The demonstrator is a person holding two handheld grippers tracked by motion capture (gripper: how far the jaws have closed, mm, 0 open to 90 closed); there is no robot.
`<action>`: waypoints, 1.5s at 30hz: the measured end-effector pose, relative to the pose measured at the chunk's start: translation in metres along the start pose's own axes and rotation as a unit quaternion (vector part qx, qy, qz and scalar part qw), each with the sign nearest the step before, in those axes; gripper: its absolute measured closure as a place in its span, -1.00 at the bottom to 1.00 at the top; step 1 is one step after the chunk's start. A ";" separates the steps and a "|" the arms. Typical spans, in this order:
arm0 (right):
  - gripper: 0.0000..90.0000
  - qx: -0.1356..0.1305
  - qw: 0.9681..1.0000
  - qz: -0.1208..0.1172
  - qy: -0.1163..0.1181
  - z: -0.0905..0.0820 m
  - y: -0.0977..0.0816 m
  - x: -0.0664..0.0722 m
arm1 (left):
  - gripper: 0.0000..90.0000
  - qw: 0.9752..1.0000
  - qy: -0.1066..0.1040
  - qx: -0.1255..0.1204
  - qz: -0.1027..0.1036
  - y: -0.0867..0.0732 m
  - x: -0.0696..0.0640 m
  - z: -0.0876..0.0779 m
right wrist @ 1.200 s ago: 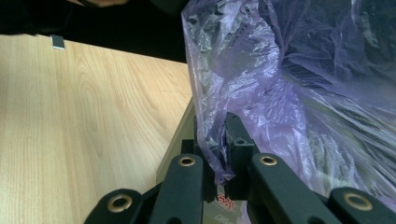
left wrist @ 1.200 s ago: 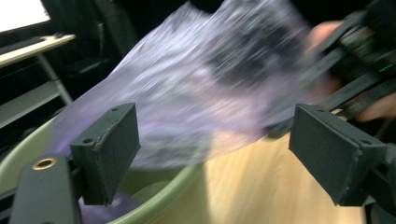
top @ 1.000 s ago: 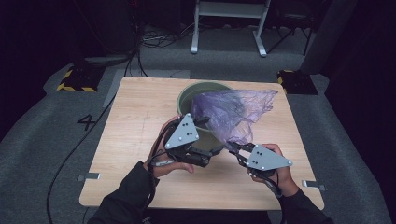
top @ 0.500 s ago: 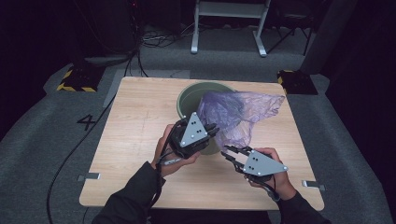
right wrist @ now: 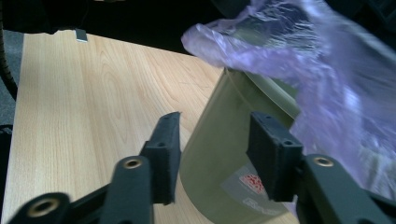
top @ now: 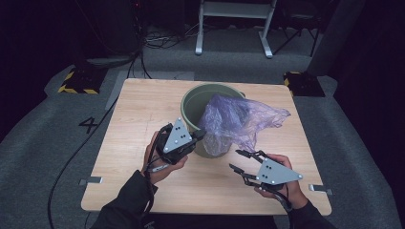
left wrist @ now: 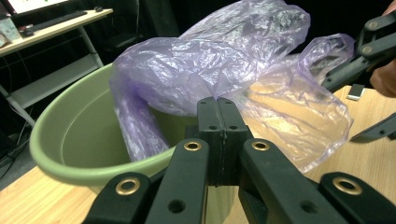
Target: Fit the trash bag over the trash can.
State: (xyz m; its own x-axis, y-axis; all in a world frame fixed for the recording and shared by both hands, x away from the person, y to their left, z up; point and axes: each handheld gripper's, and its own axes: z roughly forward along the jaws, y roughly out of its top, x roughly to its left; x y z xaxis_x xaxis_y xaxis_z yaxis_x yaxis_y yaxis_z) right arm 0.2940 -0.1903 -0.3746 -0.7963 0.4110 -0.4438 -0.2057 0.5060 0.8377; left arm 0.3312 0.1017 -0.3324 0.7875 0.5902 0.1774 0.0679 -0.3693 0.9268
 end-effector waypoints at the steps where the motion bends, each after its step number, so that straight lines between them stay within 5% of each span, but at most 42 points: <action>1: 0.23 -0.001 1.000 0.000 0.001 -0.002 -0.001 0.000 | 1.00 1.000 0.002 -0.003 -0.003 -0.002 0.001 -0.001; 4: 0.41 0.007 1.000 0.000 -0.003 -0.004 -0.002 -0.001 | 1.00 1.000 0.007 -0.005 -0.007 -0.006 0.002 -0.004; 11: 0.08 0.012 1.000 0.011 -0.005 -0.008 -0.007 -0.001 | 1.00 1.000 0.019 -0.007 -0.017 -0.014 0.011 -0.013; 22: 0.03 0.010 0.999 0.020 -0.025 -0.037 -0.014 -0.003 | 1.00 0.999 0.034 -0.003 -0.033 -0.034 0.020 -0.023; 28: -0.04 -0.003 0.997 0.048 -0.062 -0.056 -0.019 -0.016 | 1.00 0.998 0.042 0.006 -0.037 -0.045 0.027 -0.025; 33: -0.15 -0.038 0.991 0.066 -0.108 -0.074 -0.014 -0.028 | 0.99 0.998 0.046 0.012 -0.037 -0.051 0.029 -0.024; 40: -0.30 -0.030 0.981 0.022 -0.193 -0.072 -0.003 -0.053 | 0.99 0.998 0.049 0.018 -0.040 -0.054 0.038 -0.021; 45: -0.24 -0.009 0.982 0.028 -0.185 -0.057 -0.004 -0.080 | 0.99 0.997 0.056 0.027 -0.050 -0.060 0.050 -0.019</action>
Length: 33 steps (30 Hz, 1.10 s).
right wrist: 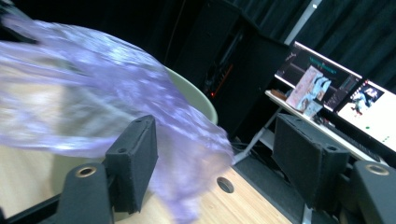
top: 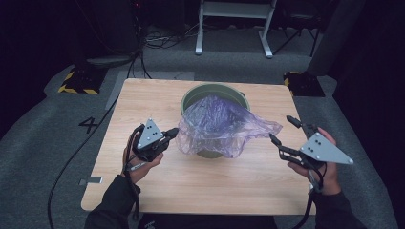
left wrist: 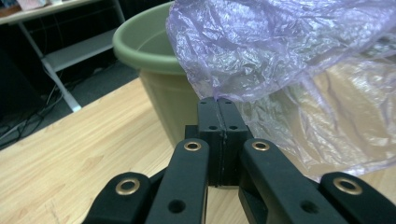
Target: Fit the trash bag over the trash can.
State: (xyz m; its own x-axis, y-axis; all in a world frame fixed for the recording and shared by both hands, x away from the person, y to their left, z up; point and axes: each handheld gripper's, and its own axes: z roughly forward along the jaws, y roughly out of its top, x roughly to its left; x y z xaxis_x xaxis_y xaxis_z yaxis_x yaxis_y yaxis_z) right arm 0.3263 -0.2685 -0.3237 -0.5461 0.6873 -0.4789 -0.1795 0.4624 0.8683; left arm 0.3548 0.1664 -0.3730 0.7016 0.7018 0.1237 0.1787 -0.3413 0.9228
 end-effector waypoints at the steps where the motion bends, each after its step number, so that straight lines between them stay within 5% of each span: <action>1: -0.16 0.005 1.000 0.003 0.010 0.005 0.000 -0.004 | 0.99 1.000 0.002 0.003 -0.001 -0.001 0.002 0.001; 7: 0.71 0.024 0.998 -0.006 0.056 0.032 0.005 -0.019 | 0.99 1.000 0.004 0.018 -0.005 -0.004 0.016 0.011; 10: 0.92 0.027 0.998 0.002 0.060 0.043 0.008 -0.023 | 0.96 1.000 0.010 0.021 -0.009 -0.005 0.021 0.015; 13: 0.99 0.030 0.997 0.020 0.070 0.054 0.007 -0.028 | 0.88 1.000 0.016 0.019 -0.009 -0.006 0.025 0.016; 21: 1.00 0.036 0.996 0.035 0.080 0.061 0.008 -0.025 | -0.26 0.999 0.028 -0.020 -0.011 0.000 0.016 -0.012; 24: 1.00 0.037 0.995 0.037 0.081 0.059 0.010 -0.022 | -0.47 0.999 0.015 -0.032 0.001 0.006 0.007 -0.026; 29: 1.00 0.050 0.995 0.026 0.077 0.058 0.015 -0.015 | -0.49 0.998 0.028 -0.044 0.043 0.014 -0.020 -0.042; 33: 0.99 0.054 0.995 0.022 0.082 0.059 0.016 -0.011 | -0.48 0.997 -0.010 -0.052 0.060 0.021 -0.033 -0.046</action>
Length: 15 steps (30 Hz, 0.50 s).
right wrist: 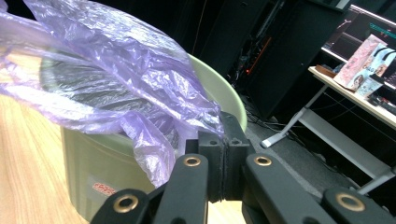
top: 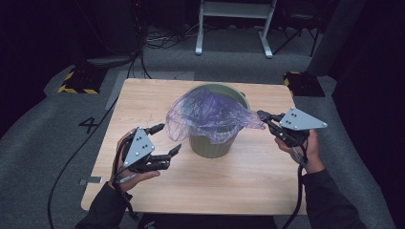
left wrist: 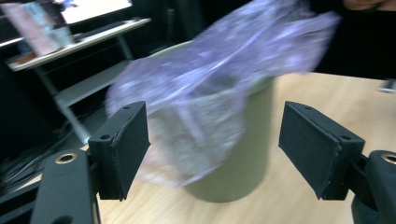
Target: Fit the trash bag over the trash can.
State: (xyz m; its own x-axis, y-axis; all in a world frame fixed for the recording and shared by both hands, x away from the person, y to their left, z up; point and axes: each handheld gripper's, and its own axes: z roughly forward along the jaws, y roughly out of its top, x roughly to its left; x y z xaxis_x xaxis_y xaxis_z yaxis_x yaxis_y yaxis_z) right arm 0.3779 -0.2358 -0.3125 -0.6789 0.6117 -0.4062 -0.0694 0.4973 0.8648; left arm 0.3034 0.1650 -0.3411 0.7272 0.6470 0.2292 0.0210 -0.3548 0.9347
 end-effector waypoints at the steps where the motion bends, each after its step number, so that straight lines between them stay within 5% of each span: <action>1: 0.98 0.001 1.000 0.001 0.001 0.000 0.000 0.001 | -0.48 1.000 -0.011 0.000 0.008 0.003 -0.004 0.002; 4: 0.97 0.002 1.000 0.000 0.002 0.002 0.000 0.001 | -0.47 0.999 -0.038 0.012 0.027 0.009 -0.014 0.015; 9: 0.96 0.006 1.000 0.005 0.009 0.003 -0.001 0.000 | -0.22 0.998 -0.040 0.037 0.030 0.008 -0.013 0.041; 15: 0.95 0.012 1.000 0.018 0.017 0.004 -0.004 -0.001 | 0.72 0.997 -0.027 0.053 0.042 -0.001 -0.004 0.060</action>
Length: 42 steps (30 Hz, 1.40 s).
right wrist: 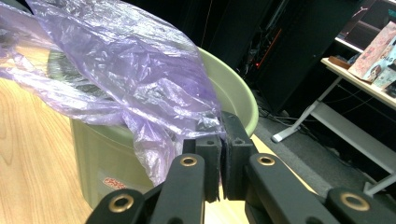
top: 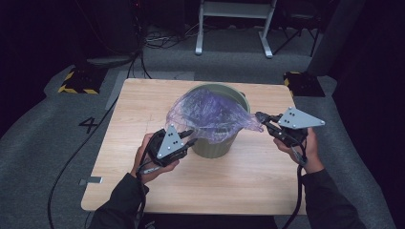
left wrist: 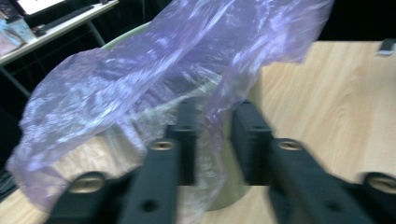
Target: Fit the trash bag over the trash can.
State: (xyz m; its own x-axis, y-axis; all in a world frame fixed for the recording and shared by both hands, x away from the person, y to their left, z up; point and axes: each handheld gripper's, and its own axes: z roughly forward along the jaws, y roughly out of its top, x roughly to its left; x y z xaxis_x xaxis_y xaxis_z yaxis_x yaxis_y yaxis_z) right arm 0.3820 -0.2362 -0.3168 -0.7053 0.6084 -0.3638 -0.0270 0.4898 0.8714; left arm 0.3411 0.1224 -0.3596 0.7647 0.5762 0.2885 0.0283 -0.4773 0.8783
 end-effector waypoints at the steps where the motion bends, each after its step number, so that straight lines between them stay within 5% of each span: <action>1: 0.95 0.000 1.000 0.001 0.000 0.000 -0.001 0.000 | 0.81 1.000 0.000 0.002 -0.005 -0.002 0.002 0.002; 7: 0.93 0.001 1.000 0.009 0.002 -0.002 -0.007 0.000 | 0.98 1.000 -0.005 0.002 -0.020 -0.010 0.009 0.000; 11: 0.93 0.004 1.000 0.013 0.002 -0.002 -0.008 0.001 | 0.99 1.000 -0.016 0.004 -0.012 -0.014 0.006 -0.002; 18: 0.94 0.010 0.999 0.032 0.002 0.001 -0.012 -0.002 | 1.00 0.998 -0.023 0.052 0.016 -0.025 -0.001 0.013; 22: 0.96 0.017 0.999 0.043 0.001 0.001 -0.017 -0.001 | 0.99 0.997 -0.031 0.073 0.016 -0.035 -0.002 0.023; 28: 0.99 0.026 0.998 0.055 -0.001 0.001 -0.025 -0.002 | 0.86 0.995 -0.015 0.094 0.013 -0.046 0.002 0.024; 36: 0.99 0.025 0.997 0.066 -0.009 0.001 -0.031 -0.003 | 0.35 0.998 -0.015 0.064 -0.008 -0.059 0.008 -0.013; 42: 0.99 0.020 0.997 0.072 -0.018 -0.001 -0.031 -0.004 | -0.04 0.998 0.000 0.022 -0.061 -0.064 0.022 -0.055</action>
State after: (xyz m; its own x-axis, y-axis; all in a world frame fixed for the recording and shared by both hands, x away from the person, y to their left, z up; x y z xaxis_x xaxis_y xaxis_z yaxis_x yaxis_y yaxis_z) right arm 0.3848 -0.2545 -0.3419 -0.6740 0.6959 -0.2478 0.1018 0.4198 0.9019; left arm 0.3213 0.2020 -0.3883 0.7535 0.6322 0.1802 0.1503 -0.4326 0.8890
